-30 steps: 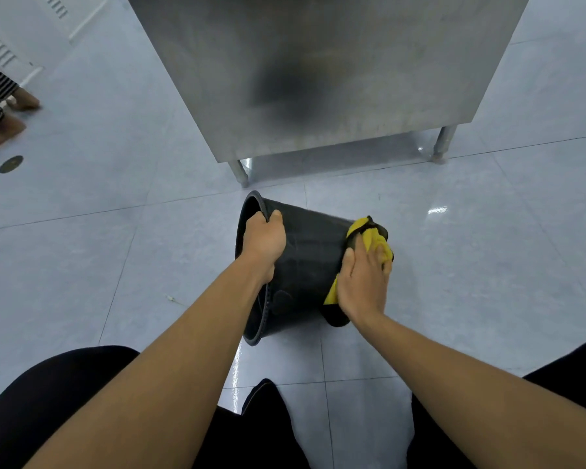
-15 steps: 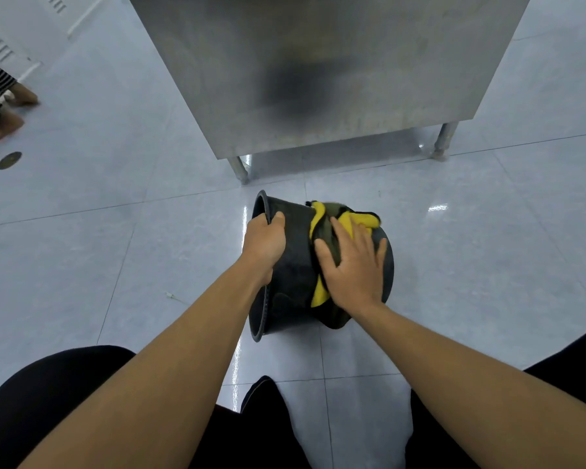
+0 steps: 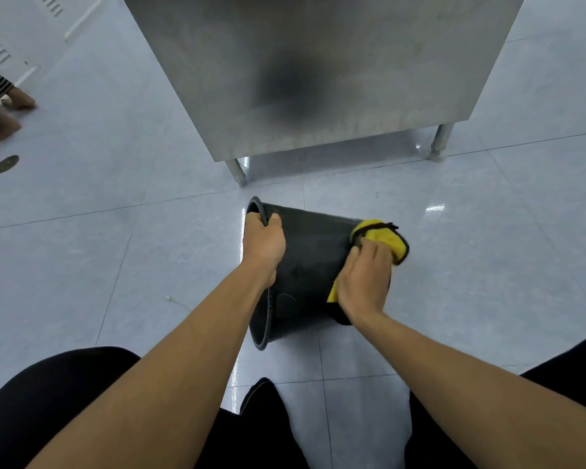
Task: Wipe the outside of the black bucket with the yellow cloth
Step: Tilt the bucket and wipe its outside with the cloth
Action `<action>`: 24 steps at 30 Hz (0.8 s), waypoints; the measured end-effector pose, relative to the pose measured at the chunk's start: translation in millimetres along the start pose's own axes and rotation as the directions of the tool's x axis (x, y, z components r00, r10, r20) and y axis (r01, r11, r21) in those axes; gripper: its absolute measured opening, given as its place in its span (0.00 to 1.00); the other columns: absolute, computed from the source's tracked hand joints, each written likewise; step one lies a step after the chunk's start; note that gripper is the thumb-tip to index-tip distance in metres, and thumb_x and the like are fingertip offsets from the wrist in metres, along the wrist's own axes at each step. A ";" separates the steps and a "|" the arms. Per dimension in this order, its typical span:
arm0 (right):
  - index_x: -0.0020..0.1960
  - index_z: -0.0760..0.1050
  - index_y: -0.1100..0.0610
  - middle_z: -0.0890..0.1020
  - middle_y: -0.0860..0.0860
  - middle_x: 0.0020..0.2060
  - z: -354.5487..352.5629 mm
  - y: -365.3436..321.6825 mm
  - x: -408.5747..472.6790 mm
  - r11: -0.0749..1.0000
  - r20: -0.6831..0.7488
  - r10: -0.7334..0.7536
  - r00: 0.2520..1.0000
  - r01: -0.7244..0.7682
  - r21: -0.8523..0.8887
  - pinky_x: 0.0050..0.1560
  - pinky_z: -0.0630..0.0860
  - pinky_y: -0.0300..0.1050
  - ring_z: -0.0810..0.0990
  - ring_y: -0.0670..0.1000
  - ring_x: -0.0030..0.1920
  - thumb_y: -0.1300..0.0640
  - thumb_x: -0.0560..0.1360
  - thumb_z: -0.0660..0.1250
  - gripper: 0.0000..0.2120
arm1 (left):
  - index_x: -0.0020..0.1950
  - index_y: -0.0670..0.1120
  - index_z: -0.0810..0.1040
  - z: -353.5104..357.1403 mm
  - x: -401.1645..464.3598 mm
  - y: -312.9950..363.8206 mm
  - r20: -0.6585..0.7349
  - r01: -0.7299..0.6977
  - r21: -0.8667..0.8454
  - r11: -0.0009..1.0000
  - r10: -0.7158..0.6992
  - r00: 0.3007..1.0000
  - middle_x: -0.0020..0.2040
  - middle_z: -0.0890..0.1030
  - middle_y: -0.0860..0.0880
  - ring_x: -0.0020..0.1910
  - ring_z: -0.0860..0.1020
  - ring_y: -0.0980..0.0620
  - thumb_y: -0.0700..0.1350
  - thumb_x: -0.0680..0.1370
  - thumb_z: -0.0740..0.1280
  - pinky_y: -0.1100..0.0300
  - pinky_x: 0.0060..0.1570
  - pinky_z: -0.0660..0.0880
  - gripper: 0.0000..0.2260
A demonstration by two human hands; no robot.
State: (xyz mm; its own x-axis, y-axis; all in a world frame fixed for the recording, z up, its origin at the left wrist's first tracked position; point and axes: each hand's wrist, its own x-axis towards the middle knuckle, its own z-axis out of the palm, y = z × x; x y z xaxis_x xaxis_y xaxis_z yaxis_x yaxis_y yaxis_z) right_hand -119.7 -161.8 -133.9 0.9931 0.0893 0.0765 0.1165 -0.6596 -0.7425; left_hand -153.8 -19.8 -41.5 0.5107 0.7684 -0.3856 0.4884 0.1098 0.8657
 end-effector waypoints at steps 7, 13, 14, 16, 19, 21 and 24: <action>0.73 0.72 0.56 0.71 0.53 0.76 6.9 -44.2 -27.4 0.832 0.154 -0.545 0.824 0.511 0.215 0.76 0.62 0.50 0.65 0.52 0.78 0.55 0.84 0.57 0.19 | 0.46 0.46 0.75 -3.2 2.7 -4.5 0.060 -0.109 0.006 0.994 0.109 0.992 0.45 0.80 0.45 0.43 0.78 0.48 0.47 0.83 0.62 0.50 0.49 0.78 0.08; 0.81 0.60 0.48 0.57 0.49 0.82 2.2 -13.4 -7.5 0.910 0.214 -0.399 0.892 0.414 -0.029 0.82 0.48 0.52 0.52 0.51 0.83 0.48 0.86 0.50 0.24 | 0.47 0.50 0.73 -3.9 1.9 -11.0 0.171 -0.095 0.024 0.995 0.089 0.981 0.48 0.80 0.47 0.44 0.80 0.49 0.47 0.82 0.62 0.53 0.40 0.79 0.05; 0.81 0.59 0.47 0.55 0.49 0.83 2.6 -7.4 -6.3 0.932 0.201 -0.337 0.920 0.357 -0.069 0.82 0.45 0.54 0.51 0.51 0.83 0.47 0.85 0.47 0.25 | 0.51 0.49 0.74 -3.4 0.3 -11.3 0.199 -0.098 0.041 0.994 0.089 0.976 0.51 0.81 0.46 0.48 0.81 0.47 0.47 0.83 0.62 0.50 0.45 0.82 0.04; 0.82 0.58 0.48 0.54 0.49 0.83 3.2 0.5 -1.7 0.971 0.162 -0.205 0.965 0.222 -0.094 0.82 0.41 0.55 0.49 0.51 0.83 0.47 0.85 0.45 0.25 | 0.58 0.48 0.74 -1.9 -1.6 -10.9 0.251 -0.109 0.069 0.992 0.089 0.964 0.58 0.80 0.45 0.55 0.80 0.45 0.46 0.84 0.60 0.46 0.55 0.81 0.06; 0.80 0.61 0.49 0.57 0.52 0.82 1.9 -3.0 12.1 0.998 0.113 -0.005 0.994 0.012 -0.064 0.81 0.41 0.58 0.49 0.53 0.83 0.48 0.86 0.46 0.24 | 0.65 0.51 0.70 -1.5 -2.5 -7.1 0.311 -0.133 0.093 0.987 0.098 0.945 0.62 0.78 0.47 0.59 0.79 0.46 0.45 0.85 0.59 0.46 0.60 0.79 0.10; 0.79 0.64 0.50 0.61 0.52 0.81 1.3 -13.4 14.5 0.999 0.132 -0.003 0.991 0.010 -0.048 0.81 0.41 0.58 0.53 0.54 0.82 0.49 0.86 0.47 0.23 | 0.67 0.50 0.69 -4.1 -1.1 -7.5 0.315 -0.131 0.115 0.985 0.089 0.945 0.62 0.78 0.47 0.59 0.78 0.46 0.44 0.85 0.59 0.45 0.61 0.79 0.11; 0.78 0.68 0.51 0.65 0.49 0.80 0.5 -33.5 0.7 0.971 0.159 -0.239 0.958 0.234 0.053 0.81 0.47 0.53 0.58 0.52 0.81 0.50 0.84 0.48 0.24 | 0.64 0.49 0.70 -6.4 0.0 -12.5 0.315 -0.173 0.126 0.977 0.126 0.941 0.57 0.79 0.48 0.55 0.79 0.49 0.44 0.84 0.60 0.51 0.56 0.80 0.09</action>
State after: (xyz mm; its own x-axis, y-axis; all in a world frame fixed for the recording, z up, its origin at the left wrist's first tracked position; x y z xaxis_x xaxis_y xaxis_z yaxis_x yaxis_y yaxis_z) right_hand -122.9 -139.2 -109.4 0.9208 0.3620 0.1453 0.3445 -0.5802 -0.7381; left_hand -164.5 -17.1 -50.2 0.7648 0.5380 -0.3545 0.4780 -0.1049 0.8721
